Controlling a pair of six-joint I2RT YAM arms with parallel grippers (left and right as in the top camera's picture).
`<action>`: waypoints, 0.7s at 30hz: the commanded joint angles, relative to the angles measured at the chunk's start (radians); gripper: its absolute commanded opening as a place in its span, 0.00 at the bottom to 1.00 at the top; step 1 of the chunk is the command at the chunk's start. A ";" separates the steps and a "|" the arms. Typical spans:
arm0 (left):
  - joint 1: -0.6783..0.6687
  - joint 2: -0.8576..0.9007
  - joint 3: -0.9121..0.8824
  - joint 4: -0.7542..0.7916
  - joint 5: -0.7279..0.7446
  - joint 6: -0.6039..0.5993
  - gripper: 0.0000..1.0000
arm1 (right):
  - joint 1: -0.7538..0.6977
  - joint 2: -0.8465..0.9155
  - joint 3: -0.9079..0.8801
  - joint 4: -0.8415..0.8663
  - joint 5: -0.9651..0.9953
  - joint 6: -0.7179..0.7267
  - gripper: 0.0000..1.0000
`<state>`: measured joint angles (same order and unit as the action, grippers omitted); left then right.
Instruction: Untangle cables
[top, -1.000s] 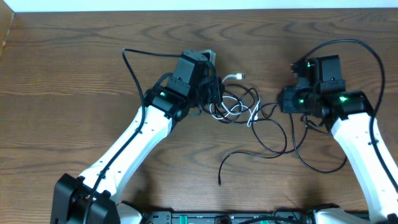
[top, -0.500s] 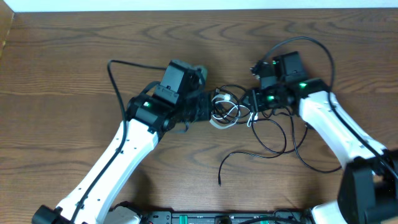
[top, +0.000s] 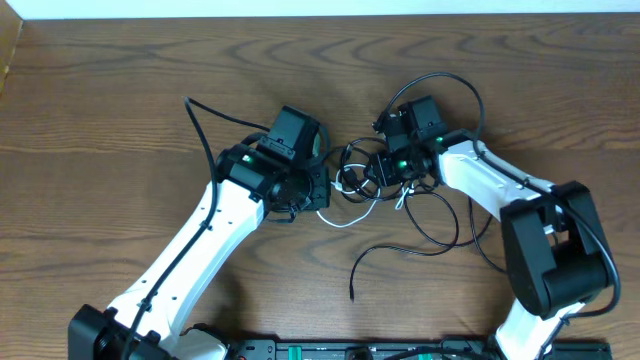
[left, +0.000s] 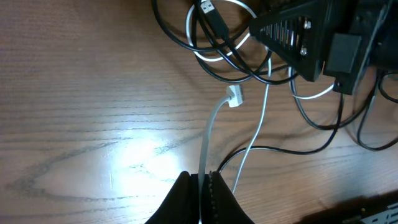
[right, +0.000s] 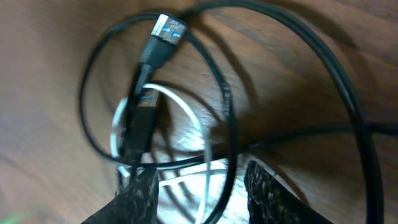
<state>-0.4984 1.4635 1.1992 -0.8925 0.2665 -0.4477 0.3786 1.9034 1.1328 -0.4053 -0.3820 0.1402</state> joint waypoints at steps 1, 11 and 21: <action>0.004 0.008 -0.001 -0.012 -0.017 0.009 0.07 | 0.005 0.019 0.011 0.001 0.089 0.066 0.38; 0.004 0.008 -0.001 -0.012 -0.018 0.010 0.08 | 0.003 0.017 0.012 -0.002 0.010 0.069 0.01; 0.004 0.021 -0.001 -0.012 -0.037 0.010 0.24 | -0.028 -0.151 0.019 -0.003 -0.029 0.068 0.01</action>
<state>-0.4984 1.4670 1.1992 -0.8982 0.2546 -0.4458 0.3607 1.8641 1.1328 -0.4088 -0.3847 0.2012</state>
